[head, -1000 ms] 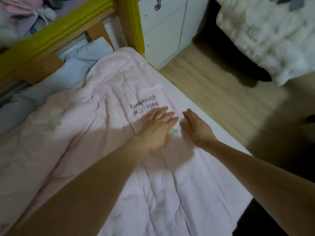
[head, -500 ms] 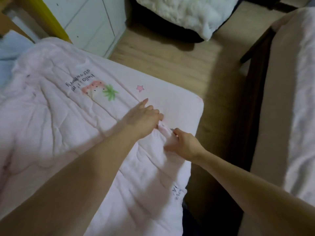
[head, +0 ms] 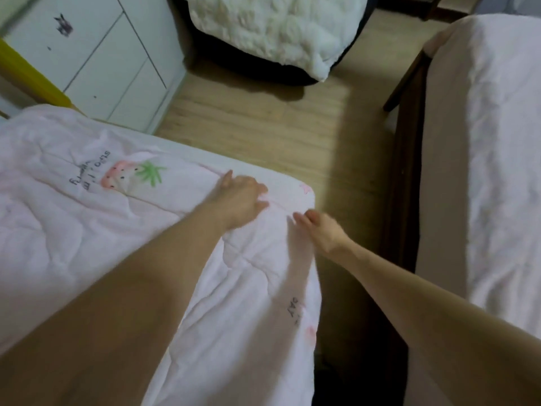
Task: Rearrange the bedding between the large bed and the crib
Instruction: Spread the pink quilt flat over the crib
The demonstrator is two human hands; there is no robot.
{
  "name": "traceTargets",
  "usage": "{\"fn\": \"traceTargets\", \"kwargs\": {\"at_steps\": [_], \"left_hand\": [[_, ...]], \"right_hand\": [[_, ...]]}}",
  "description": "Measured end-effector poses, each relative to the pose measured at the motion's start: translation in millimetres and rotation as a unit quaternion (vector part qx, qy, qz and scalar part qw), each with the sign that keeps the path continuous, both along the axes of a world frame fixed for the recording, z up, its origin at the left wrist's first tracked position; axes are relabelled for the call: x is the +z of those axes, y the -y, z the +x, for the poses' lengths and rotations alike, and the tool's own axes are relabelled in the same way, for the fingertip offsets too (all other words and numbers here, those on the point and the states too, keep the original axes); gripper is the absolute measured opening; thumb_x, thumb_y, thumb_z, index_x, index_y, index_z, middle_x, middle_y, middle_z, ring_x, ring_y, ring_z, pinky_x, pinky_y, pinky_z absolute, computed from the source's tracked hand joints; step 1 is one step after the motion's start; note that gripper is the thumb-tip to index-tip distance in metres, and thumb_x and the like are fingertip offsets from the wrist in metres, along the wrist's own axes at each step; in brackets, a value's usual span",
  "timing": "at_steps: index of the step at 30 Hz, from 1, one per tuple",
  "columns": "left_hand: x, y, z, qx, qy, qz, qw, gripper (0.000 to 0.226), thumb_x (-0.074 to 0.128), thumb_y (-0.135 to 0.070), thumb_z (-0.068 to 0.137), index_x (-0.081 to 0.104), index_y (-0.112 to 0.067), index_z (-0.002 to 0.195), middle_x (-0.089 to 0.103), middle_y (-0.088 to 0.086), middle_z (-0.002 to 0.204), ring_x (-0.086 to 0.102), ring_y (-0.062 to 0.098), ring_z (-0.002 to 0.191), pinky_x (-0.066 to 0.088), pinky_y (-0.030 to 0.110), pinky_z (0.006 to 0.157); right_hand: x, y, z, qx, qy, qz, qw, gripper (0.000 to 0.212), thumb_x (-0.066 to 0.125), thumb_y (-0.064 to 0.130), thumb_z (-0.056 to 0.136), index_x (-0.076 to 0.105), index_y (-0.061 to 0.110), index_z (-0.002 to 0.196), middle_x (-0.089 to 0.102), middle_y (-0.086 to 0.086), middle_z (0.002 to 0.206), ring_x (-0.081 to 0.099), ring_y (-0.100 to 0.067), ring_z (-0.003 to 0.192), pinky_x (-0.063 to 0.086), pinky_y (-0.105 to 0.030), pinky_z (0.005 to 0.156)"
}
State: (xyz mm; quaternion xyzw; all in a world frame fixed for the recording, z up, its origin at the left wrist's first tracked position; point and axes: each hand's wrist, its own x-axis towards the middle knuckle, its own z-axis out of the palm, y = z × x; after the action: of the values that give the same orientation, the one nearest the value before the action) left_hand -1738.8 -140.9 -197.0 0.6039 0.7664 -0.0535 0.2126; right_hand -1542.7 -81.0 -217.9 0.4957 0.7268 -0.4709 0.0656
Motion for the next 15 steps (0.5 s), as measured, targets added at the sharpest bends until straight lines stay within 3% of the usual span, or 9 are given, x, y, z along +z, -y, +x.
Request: {"fn": "traceTargets", "kwargs": {"at_steps": [2,4,6,8,13,15], "left_hand": [[-11,3,6,-0.036,0.031,-0.025,0.999,0.046,0.049,-0.044,0.095,0.046,-0.024,0.136,0.046,0.002,0.132,0.040,0.022,0.129,0.006,0.044,0.118],[-18,-7,9,-0.043,0.014,0.011,0.999,0.029,0.051,-0.036,0.096,0.055,-0.021,0.120,0.053,0.001,0.119,0.047,0.020,0.120,0.011,0.040,0.117],[-21,-18,12,-0.024,0.017,0.060,0.998,0.013,0.051,-0.023,0.096,0.059,-0.017,0.105,0.057,0.002,0.108,0.054,0.021,0.110,0.016,0.035,0.115],[-26,-31,10,0.006,0.008,0.091,0.996,0.011,0.051,-0.012,0.094,0.060,-0.014,0.100,0.057,0.004,0.105,0.057,0.025,0.104,0.023,0.035,0.112],[-24,-72,1,0.121,0.031,0.205,0.971,0.006,0.054,-0.008,0.091,0.060,-0.009,0.091,0.055,0.012,0.099,0.051,0.034,0.093,0.041,0.043,0.085],[-23,-89,1,0.138,0.033,0.202,0.969,0.008,0.054,-0.011,0.092,0.062,-0.009,0.093,0.058,0.013,0.101,0.052,0.033,0.097,0.038,0.041,0.088]], "right_hand": [[-13,9,11,-0.001,-0.003,-0.086,0.996,0.043,0.044,0.049,0.095,0.060,0.009,0.101,0.065,-0.006,0.097,0.062,-0.025,0.089,0.052,-0.039,0.082],[-23,6,14,0.012,-0.001,-0.106,0.994,0.035,0.047,0.042,0.096,0.062,0.010,0.097,0.067,-0.006,0.094,0.065,-0.024,0.086,0.055,-0.042,0.083],[-23,-1,8,-0.023,-0.028,-0.058,0.998,0.033,0.045,0.031,0.098,0.061,0.003,0.090,0.066,-0.010,0.084,0.064,-0.028,0.077,0.055,-0.045,0.078],[-21,-12,-4,-0.060,-0.047,0.016,0.997,0.033,0.042,0.029,0.101,0.059,0.003,0.088,0.064,-0.010,0.081,0.063,-0.027,0.074,0.055,-0.044,0.075],[-19,-66,-38,-0.079,-0.089,0.170,0.978,0.035,0.041,0.026,0.100,0.052,0.008,0.073,0.060,-0.007,0.073,0.055,-0.022,0.066,0.047,-0.040,0.062],[-24,-95,-45,-0.050,-0.076,0.204,0.975,0.036,0.041,0.027,0.100,0.051,0.010,0.069,0.059,-0.008,0.073,0.054,-0.024,0.067,0.043,-0.036,0.060]]}}
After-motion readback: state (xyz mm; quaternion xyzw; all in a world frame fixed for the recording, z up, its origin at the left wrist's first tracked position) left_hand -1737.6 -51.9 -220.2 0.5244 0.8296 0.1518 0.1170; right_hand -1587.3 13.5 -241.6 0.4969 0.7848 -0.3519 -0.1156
